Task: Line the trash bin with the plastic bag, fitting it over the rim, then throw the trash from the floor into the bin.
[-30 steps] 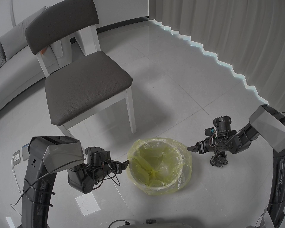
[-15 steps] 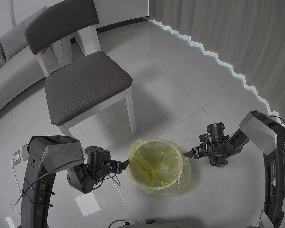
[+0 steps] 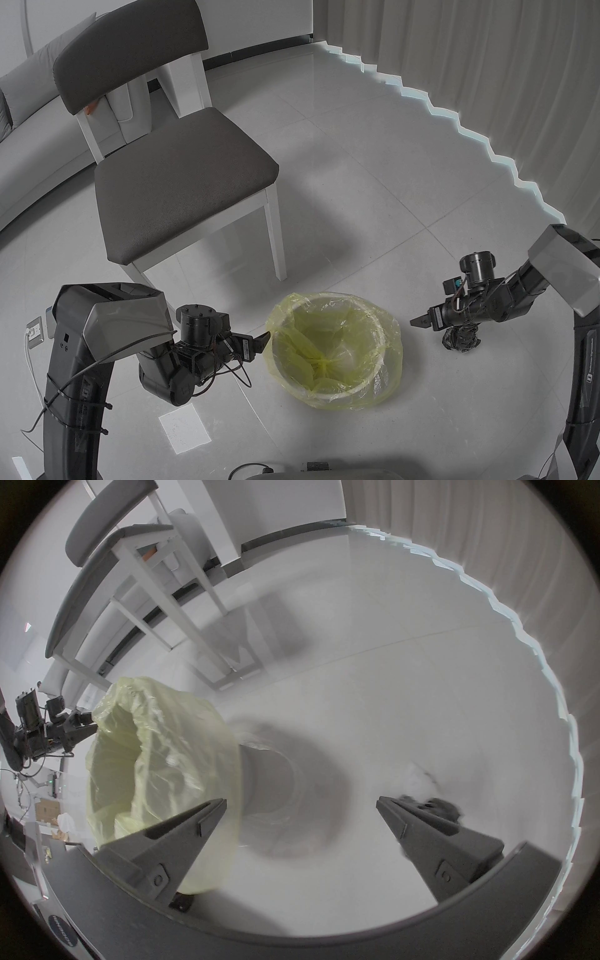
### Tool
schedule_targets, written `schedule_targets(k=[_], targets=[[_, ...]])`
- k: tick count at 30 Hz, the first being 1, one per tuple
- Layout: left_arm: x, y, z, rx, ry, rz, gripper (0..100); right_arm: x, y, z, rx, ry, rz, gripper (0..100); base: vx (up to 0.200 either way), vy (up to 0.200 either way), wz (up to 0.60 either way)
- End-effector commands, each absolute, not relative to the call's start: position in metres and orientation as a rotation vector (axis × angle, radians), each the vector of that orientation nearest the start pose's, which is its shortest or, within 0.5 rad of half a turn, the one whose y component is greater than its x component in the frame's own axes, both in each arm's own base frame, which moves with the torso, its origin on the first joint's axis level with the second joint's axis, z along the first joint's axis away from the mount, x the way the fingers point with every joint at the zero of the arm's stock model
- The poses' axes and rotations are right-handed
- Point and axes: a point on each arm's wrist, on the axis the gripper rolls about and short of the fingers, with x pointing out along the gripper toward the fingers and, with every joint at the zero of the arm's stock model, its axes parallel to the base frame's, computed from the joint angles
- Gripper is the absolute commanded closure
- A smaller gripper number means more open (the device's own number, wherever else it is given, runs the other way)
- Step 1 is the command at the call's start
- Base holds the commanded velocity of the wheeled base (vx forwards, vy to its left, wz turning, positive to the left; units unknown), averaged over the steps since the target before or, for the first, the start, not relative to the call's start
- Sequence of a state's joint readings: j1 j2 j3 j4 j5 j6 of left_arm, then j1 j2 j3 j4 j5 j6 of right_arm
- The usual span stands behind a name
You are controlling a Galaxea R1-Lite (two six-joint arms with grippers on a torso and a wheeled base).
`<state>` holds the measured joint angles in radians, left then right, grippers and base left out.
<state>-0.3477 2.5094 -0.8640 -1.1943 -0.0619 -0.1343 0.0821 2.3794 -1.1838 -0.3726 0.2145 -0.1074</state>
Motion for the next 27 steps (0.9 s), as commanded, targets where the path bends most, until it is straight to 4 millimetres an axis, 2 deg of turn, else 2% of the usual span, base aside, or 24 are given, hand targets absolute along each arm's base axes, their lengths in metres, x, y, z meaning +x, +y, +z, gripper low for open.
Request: schedule_targets(k=[1, 4, 9, 10, 17, 26, 27], targets=[[0.37, -0.136, -0.046, -0.069, 0.467, -0.375, 0, 0.414, -0.007, 0.009, -0.067, 0.79, 0.245, 0, 0.0, 0.0, 0.0], [0.369, -0.136, -0.046, -0.07, 0.458, -0.376, 0, 0.415, -0.029, -0.006, -0.088, 0.817, 0.21, 0, 0.0, 0.0, 0.0], [0.368, -0.135, -0.047, -0.07, 0.462, -0.374, 0, 0.422, -0.043, -0.022, -0.094, 0.834, 0.184, 0, 0.0, 0.0, 0.0], [0.368, -0.135, -0.047, -0.07, 0.461, -0.373, 0, 0.427, -0.048, -0.03, -0.099, 0.837, 0.177, 0, 0.0, 0.0, 0.0], [0.369, -0.134, -0.047, -0.069, 0.459, -0.368, 0, 0.449, -0.054, -0.054, -0.184, 0.886, 0.126, 0, 0.0, 0.0, 0.0], [0.372, -0.132, -0.05, -0.07, 0.46, -0.362, 0, 0.481, -0.059, -0.053, -0.203, 0.957, 0.106, 0, 0.0, 0.0, 0.0], [0.372, -0.132, -0.05, -0.07, 0.46, -0.362, 0, 0.485, -0.06, -0.058, -0.208, 0.962, 0.099, 0, 0.0, 0.0, 0.0]])
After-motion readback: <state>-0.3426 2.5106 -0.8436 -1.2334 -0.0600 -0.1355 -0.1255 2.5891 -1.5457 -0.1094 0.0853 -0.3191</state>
